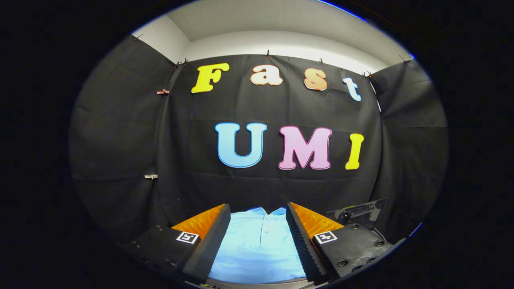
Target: Put the clothes into the washing machine and then close the washing machine lid.
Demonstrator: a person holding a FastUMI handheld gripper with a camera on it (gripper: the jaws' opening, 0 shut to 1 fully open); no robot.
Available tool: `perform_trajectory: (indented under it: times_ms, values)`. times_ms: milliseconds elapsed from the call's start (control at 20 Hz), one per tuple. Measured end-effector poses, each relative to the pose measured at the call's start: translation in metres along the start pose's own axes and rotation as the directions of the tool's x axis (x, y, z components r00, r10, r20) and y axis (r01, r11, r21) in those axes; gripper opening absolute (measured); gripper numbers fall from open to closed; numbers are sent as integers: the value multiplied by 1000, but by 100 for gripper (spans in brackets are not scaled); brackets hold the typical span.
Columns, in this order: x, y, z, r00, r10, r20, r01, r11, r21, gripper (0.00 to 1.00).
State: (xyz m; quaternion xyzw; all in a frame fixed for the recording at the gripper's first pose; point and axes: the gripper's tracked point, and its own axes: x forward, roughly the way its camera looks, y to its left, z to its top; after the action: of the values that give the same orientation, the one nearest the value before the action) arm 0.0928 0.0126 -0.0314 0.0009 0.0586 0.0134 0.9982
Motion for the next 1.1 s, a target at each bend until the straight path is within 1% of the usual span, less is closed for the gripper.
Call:
perform_trajectory:
  times_ms: [250, 400, 550, 600, 650, 700, 750, 800, 850, 900, 950, 1000, 1100]
  values:
    - [51, -19, -36, 987, -42, -154, 49, 998, 44, 88]
    - [77, -23, -63, 967, -41, -250, 52, 998, 40, 89]
    - [96, -25, -93, 936, -41, -349, 50, 999, 17, 89]
    - [99, -27, -109, 913, -54, -404, 59, 998, 1, 89]
    - [100, -27, -128, 879, -55, -473, 54, 998, -15, 89]
    - [100, -25, -149, 838, -46, -543, 42, 999, -20, 89]
    - [99, -22, -171, 790, -36, -612, 33, 999, -16, 89]
    - [102, -20, -172, 775, -16, -632, 20, 1000, 0, 89]
    - [109, -16, -168, 777, 0, -630, 5, 1000, 6, 91]
    - [102, -14, -174, 747, 10, -665, -9, 1000, 5, 90]
    - [103, -14, -170, 754, 14, -657, -7, 1000, 14, 89]
    - [102, -15, -169, 750, 17, -661, -2, 1000, 24, 89]
    - [103, -16, -169, 772, 16, -636, -7, 1000, 16, 89]
